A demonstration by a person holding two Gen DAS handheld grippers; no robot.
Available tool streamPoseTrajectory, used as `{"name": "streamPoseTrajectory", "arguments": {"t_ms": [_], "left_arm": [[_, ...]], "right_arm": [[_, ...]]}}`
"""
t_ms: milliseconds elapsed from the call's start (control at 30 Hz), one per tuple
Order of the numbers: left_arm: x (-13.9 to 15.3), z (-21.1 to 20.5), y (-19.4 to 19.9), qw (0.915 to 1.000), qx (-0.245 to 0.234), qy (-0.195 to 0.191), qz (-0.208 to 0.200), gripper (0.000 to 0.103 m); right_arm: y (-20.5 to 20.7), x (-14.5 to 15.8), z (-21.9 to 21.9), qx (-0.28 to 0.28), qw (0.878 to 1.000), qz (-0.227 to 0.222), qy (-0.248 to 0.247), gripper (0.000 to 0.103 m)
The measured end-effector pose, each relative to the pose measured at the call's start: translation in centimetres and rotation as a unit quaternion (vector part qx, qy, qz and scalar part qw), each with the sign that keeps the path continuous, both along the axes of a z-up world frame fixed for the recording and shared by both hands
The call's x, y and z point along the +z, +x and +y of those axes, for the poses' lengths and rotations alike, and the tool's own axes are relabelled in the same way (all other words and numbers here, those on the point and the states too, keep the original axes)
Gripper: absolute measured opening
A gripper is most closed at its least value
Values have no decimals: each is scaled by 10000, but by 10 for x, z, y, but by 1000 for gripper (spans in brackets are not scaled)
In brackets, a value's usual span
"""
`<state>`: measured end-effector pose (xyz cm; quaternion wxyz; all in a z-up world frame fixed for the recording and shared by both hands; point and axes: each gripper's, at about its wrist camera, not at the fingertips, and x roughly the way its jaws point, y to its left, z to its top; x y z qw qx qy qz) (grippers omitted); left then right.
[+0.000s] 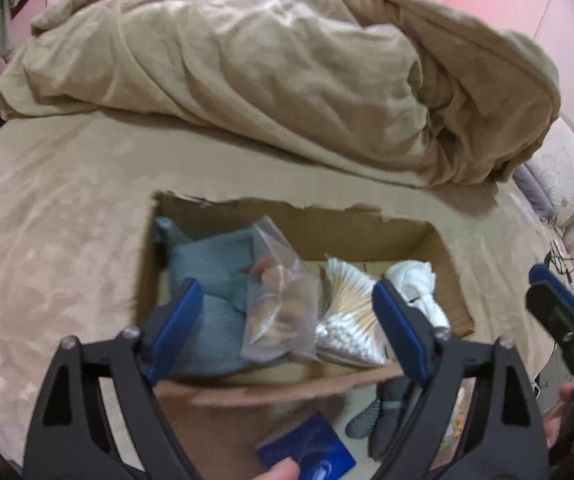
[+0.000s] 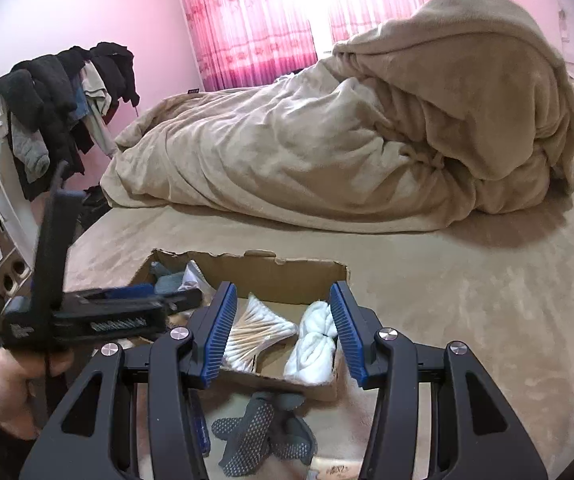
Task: Organize objects
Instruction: 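Lower clear bag and gloves into the box and open both tools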
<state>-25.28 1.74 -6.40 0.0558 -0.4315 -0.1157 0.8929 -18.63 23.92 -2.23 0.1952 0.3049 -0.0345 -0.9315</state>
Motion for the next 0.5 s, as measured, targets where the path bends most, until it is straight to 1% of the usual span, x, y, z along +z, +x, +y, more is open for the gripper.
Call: {"name": "streamPoseTrajectory", "arguments": {"t_ms": [100,200,300,367,433,500], "left_arm": [[19,-8,21,9998,24,-80,186,88],[42,-11,45,9994,-7,-47,339,88],[69,-11,76,9979,-70,-121,629,88],[86,-9,95,9963,-157,-181,825,88],[99,-7,111,9947,-206,-274,970,88],[108,-6,129,9933,-256,-328,1078,88]], "right_arm": [[13,6,1,-47,10000,2,24,51],[27,12,2,-73,9999,10,79,51],[45,18,3,-109,9999,-11,120,52],[55,23,4,-146,9998,-11,123,57],[66,30,5,-157,9998,10,145,66],[80,39,5,-135,9997,76,212,69]]}}
